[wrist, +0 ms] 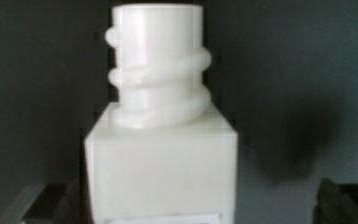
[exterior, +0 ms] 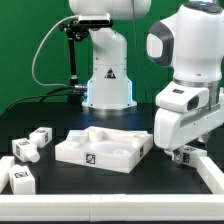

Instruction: Assemble one leg

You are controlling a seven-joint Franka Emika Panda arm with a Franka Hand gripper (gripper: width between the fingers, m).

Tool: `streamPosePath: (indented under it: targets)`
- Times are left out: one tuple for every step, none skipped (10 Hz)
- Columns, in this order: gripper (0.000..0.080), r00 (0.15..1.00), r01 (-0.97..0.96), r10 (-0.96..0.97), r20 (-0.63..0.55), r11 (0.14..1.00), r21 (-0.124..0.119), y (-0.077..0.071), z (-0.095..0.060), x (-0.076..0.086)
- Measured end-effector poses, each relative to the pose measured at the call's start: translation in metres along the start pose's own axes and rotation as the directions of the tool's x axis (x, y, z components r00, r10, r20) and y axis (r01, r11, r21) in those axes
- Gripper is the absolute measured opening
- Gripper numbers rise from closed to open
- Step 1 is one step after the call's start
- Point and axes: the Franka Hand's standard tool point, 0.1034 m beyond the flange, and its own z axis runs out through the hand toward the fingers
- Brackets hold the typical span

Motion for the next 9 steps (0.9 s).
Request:
streamPosePath:
  targets:
    - [0.0371, 1.000, 0.000, 0.000, 0.000, 1.000, 0.000, 0.000, 0.000, 0.000]
    - [0.0371, 1.000, 0.000, 0.000, 0.000, 1.000, 0.000, 0.000, 0.000, 0.000]
    - [0.0261, 0.999, -0.043, 0.043, -0.001, 0.999, 0.000, -0.004, -0.001, -0.002]
    - [0.0262, 0.985, -0.169, 0.169, -0.013, 0.986, -0.004, -0.024, -0.002, -0.010]
    - [0.0262, 0.971, -0.239, 0.239, -0.021, 0.971, -0.003, -0.048, 0.001, -0.025]
    - [0.0262, 0.957, -0.289, 0.289, -0.026, 0.957, 0.008, -0.063, 0.006, -0.034]
    - [0.0262, 0.952, -0.304, 0.305, -0.040, 0.952, 0.015, -0.067, 0.009, -0.040]
    - [0.0262, 0.949, -0.310, 0.311, -0.051, 0.950, 0.017, -0.064, 0.009, -0.042]
    - [0.0262, 0.945, -0.321, 0.322, -0.054, 0.947, 0.018, -0.062, 0.009, -0.043]
